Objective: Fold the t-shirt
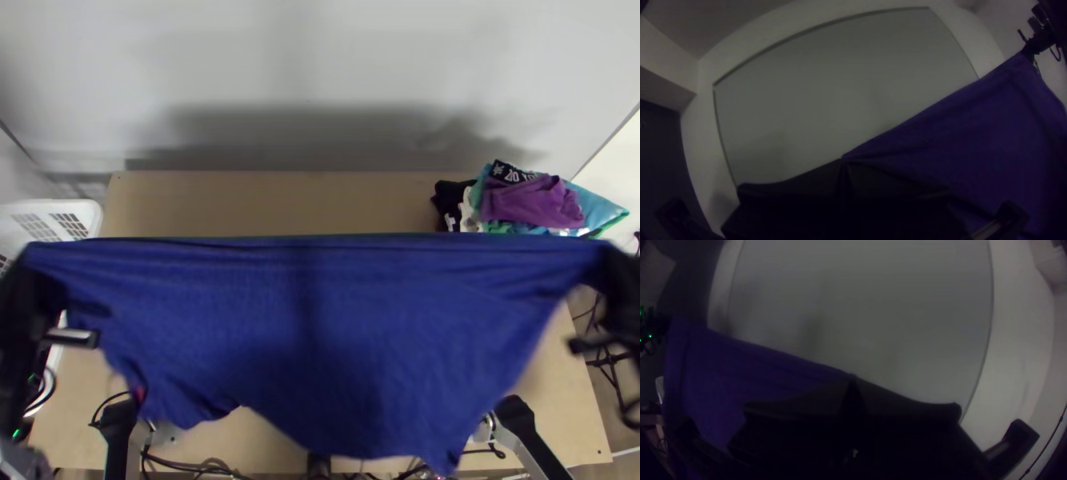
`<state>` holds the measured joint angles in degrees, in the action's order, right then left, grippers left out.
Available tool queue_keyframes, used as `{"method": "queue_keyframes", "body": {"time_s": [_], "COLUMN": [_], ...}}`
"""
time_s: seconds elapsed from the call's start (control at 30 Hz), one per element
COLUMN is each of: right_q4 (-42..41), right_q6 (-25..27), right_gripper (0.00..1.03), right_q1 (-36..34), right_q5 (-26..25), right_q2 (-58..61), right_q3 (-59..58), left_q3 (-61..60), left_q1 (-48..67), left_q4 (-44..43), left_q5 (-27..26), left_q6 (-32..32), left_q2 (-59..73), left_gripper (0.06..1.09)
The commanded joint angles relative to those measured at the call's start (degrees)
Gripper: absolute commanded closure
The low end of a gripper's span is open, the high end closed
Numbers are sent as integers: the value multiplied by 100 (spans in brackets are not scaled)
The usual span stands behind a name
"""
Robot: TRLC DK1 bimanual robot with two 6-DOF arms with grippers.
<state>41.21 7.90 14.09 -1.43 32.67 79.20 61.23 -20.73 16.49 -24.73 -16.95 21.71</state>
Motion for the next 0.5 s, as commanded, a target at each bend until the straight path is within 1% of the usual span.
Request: {"method": "queue_keyframes", "body": {"time_s": [0.0,0.1,0.2,0.33,0.4,0.47], "right_q4": [-1168,-1827,-2108,-2478,-2715,-2970], "right_q6": [168,159,168,194,238,238], "right_gripper": [100,100,100,100,100,100], "right_q1": [165,42,-134,-222,-222,-240], "right_q5": [20,11,11,11,11,11], "right_q2": [-32,214,592,1119,1471,1858], "right_q3": [-2374,-2910,-2972,-2884,-2857,-2787], "left_q3": [-1395,-1948,-2362,-2063,-1834,-1641], "left_q1": [219,394,781,1388,1634,1634], "left_q4": [-146,-278,-322,-357,-427,-867], "left_q5": [-208,-208,-199,-155,-128,-58], "left_q6": [-168,-274,-441,-511,-740,-766], "left_q2": [61,333,694,1643,2443,3137], "left_gripper": [103,103,103,103,103,103]}}
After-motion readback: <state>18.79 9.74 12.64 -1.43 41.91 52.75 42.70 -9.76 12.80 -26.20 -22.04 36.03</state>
